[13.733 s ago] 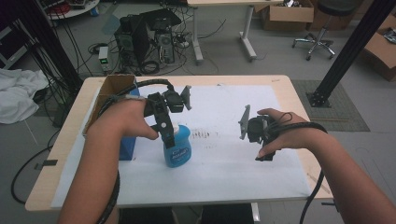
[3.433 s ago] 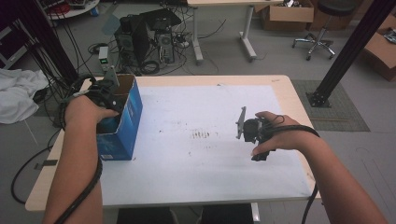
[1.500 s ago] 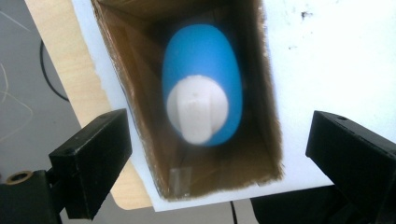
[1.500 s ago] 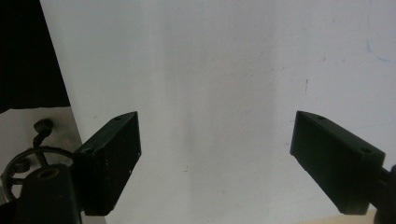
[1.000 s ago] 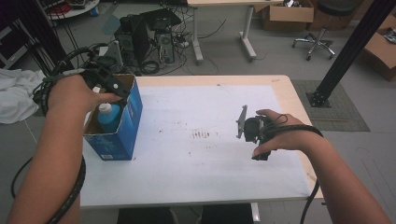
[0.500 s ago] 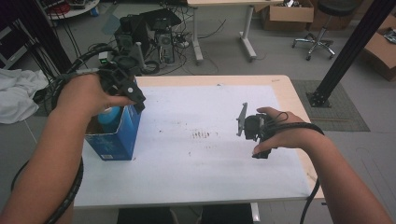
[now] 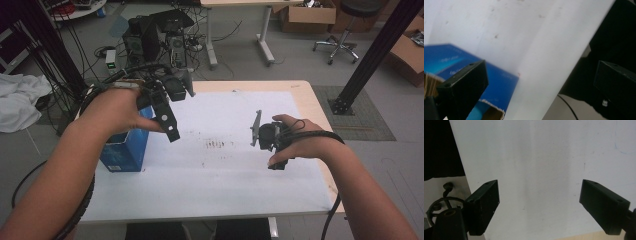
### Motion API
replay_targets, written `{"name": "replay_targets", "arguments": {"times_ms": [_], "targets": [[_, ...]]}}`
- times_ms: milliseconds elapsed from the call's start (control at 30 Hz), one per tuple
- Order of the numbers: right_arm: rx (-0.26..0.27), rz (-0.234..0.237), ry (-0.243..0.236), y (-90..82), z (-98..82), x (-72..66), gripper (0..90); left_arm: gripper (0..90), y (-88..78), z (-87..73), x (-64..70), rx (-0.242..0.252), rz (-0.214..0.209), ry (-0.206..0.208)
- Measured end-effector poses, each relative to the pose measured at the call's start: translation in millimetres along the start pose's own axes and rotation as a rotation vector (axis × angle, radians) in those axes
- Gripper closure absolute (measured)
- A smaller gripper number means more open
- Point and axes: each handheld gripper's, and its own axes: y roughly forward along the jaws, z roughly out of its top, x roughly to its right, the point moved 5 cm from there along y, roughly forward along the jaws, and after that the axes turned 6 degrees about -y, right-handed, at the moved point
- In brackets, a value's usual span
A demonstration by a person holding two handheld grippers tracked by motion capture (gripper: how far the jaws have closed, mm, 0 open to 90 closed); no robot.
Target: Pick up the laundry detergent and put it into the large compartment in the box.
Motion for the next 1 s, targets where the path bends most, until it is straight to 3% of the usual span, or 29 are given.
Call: {"name": "replay_targets", "arguments": {"times_ms": [167,267,533,1000], "targets": [[0.003,0.009,-0.004,-0.6,1.5,-1.0,16.5,0.1,8.3,-1.7,16.4,-0.016,-0.032,0.204],[0.003,0.011,-0.006,-1.1,1.8,-0.9,16.4,0.1,19.1,-4.2,23.6,-0.049,-0.044,0.289],[-0.002,0.016,-0.016,0.5,2.5,0.3,16.5,0.1,44.0,-6.8,19.4,-0.084,-0.061,0.322],[0.000,0.012,-0.009,-3.9,1.2,7.9,16.5,0.1,53.0,2.3,16.0,-0.078,-0.079,0.363]]}}
